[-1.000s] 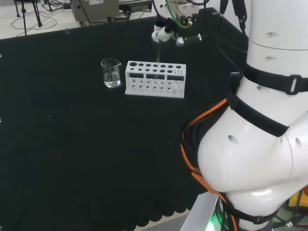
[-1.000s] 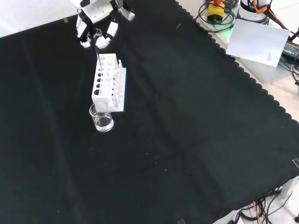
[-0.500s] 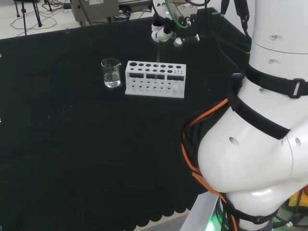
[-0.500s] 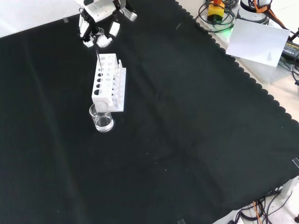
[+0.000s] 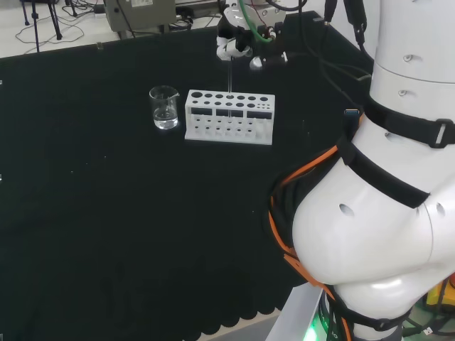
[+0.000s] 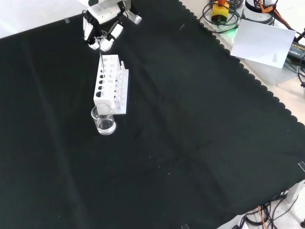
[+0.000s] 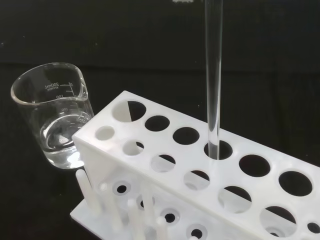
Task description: Take the glass rod from the white test tube rack.
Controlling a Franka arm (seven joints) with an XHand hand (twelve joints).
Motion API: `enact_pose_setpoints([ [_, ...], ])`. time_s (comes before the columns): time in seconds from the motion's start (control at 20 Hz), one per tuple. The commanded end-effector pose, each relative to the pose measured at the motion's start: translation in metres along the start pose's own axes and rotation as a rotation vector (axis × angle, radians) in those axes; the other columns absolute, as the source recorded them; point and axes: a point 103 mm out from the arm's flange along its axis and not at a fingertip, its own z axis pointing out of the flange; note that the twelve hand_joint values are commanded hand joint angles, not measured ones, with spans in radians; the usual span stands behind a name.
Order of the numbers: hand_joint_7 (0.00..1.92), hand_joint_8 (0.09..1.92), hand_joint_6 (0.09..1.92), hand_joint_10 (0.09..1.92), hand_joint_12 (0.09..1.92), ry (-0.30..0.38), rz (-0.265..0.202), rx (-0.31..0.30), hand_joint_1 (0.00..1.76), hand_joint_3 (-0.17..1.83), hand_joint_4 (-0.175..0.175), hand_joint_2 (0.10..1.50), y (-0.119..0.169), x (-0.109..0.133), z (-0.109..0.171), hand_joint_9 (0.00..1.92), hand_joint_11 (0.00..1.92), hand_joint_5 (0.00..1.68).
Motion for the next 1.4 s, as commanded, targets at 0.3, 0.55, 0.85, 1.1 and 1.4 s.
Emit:
enact_pose_setpoints([
  [0.3, 1.11, 1.11, 0.73, 0.91, 0.86, 0.024, 0.044, -0.151, 1.28, -0.12, -0.175, 1.14, -0.010, 0.004, -0.035, 1.67, 1.28, 1.01],
  [0.55, 1.19, 0.99, 0.50, 0.85, 0.80, 0.049, 0.070, -0.120, 1.30, -0.17, -0.175, 1.12, -0.017, 0.010, -0.065, 1.64, 1.28, 1.15],
  [0.85, 1.21, 0.95, 0.29, 0.75, 0.79, 0.042, 0.095, -0.047, 1.31, -0.17, -0.175, 1.10, -0.031, 0.011, -0.087, 1.67, 1.31, 1.25],
  [1.1, 1.22, 0.95, 0.23, 0.71, 0.80, 0.048, 0.113, -0.070, 1.31, -0.17, -0.175, 1.10, -0.046, 0.008, -0.102, 1.69, 1.31, 1.27],
  [1.4, 1.21, 0.95, 0.20, 0.69, 0.81, 0.064, 0.102, -0.139, 1.31, -0.17, -0.175, 1.10, -0.055, 0.016, -0.117, 1.70, 1.32, 1.29],
])
